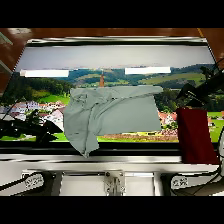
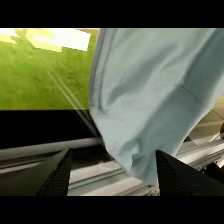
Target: Fold the shirts.
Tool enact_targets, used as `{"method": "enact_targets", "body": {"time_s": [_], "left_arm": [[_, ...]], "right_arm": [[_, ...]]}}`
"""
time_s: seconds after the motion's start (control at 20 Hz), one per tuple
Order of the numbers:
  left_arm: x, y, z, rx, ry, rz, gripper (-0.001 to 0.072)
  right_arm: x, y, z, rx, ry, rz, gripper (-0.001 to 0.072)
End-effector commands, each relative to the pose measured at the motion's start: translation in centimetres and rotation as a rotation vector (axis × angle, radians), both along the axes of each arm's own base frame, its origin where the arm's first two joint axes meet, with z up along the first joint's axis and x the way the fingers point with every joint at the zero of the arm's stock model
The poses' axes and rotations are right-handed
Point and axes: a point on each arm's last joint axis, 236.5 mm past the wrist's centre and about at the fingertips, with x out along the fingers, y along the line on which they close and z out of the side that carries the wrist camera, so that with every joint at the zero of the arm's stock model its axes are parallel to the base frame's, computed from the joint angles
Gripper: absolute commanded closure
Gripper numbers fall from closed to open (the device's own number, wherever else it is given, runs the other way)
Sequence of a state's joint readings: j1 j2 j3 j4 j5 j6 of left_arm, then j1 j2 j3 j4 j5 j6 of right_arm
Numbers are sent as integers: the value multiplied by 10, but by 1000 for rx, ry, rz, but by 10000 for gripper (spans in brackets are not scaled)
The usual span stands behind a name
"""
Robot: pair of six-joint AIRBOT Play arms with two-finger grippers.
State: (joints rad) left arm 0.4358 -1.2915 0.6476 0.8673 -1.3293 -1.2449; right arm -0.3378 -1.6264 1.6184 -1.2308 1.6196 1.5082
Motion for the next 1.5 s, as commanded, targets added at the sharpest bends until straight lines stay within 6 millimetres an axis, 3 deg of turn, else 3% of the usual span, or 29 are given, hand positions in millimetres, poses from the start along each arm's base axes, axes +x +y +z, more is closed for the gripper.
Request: {"method": "enact_targets", "body": {"time_s": [0.0, 0.4, 0.5, 0.55, 0.6, 0.65, 0.75, 1.0, 1.25, 1.3, 1.35, 1.4, 1.45], "left_arm": [[1, -15, -27, 18, -14, 30, 100], [14, -22, -49, 44, -12, 56, 119], [22, -28, -51, 60, -38, 60, 281], [24, -31, -51, 64, -47, 57, 326], [26, -34, -51, 63, -54, 58, 421], [28, -35, -50, 62, -58, 56, 529], [32, -35, -42, 53, -96, 15, 669], [55, -32, -11, 36, -198, -91, 671], [61, -36, 8, 4, -220, -132, 671], [64, -35, 12, 7, -232, -134, 671], [68, -34, 16, 13, -248, -134, 671], [73, -32, 22, 20, -268, -134, 671], [78, -31, 28, 26, -291, -136, 671]], "right_arm": [[12, 10, -4, 3, -44, 4, 43], [4, -1, -13, -26, 0, -1, 42], [-11, 1, -28, -3, 77, 4, 42], [-26, 3, -40, 23, 142, 8, 42], [-41, 7, -51, 48, 204, 11, 42], [-56, 12, -63, 75, 259, 16, 42], [-77, 27, -83, 136, 321, 16, 42], [-93, 61, -129, 156, 334, 7, 42], [-80, 83, -148, 130, 289, -1, 48], [-79, 91, -151, 149, 297, 1, 101], [-80, 100, -154, 167, 309, 6, 107], [-80, 107, -157, 175, 316, 15, 184], [-79, 110, -158, 169, 310, 24, 469]]}}
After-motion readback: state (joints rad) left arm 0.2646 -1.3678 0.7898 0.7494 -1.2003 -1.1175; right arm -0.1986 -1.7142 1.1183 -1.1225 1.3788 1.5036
